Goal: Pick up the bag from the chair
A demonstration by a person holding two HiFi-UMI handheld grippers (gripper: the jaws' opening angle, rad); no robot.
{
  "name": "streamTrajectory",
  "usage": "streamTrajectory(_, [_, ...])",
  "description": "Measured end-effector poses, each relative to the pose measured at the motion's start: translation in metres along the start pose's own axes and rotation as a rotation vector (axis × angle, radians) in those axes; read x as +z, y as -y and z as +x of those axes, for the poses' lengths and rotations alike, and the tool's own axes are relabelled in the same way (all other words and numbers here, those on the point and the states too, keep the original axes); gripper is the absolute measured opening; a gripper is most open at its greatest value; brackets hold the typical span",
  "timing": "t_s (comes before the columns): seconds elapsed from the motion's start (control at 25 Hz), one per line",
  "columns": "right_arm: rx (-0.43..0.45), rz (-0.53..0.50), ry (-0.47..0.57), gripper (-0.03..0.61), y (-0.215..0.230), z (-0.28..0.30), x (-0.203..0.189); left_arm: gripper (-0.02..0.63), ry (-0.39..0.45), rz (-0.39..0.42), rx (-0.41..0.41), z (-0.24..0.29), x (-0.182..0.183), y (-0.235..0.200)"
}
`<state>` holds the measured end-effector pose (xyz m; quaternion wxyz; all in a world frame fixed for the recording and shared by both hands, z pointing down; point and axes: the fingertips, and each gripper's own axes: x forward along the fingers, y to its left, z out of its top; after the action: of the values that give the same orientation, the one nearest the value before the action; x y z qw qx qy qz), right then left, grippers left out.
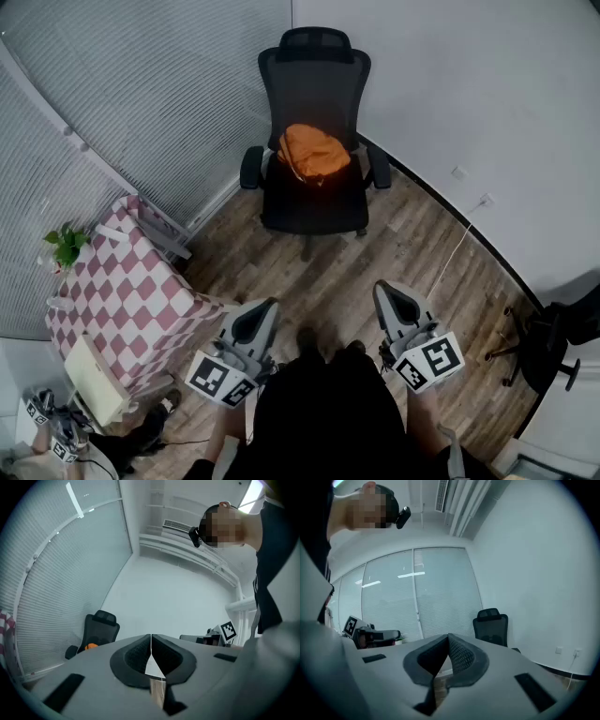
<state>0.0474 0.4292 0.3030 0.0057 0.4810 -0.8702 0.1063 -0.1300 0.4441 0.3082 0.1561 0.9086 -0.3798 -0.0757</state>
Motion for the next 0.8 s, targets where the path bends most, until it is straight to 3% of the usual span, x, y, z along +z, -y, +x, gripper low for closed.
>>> streamTrajectory(0.24, [0.004,0.056,0.013,0.018,0.005,-0.001,-0.001,0.034,-0.006,-0.024,-0.018,0.009,-0.006,-0.002])
streamTrajectory(0.64, [-0.082,0.036,-0.038,0.018,0.024,-0.011,-0.013,0.034,-0.056,-0.049,-0.054,0.033,-0.019,-0.004])
streamTrajectory(0.8, [-0.093,0.055,-0.049,0.018,0.043,-0.006,-0.017,0.032,-0.041,-0.047,-0.07,0.05,-0.018,-0.003])
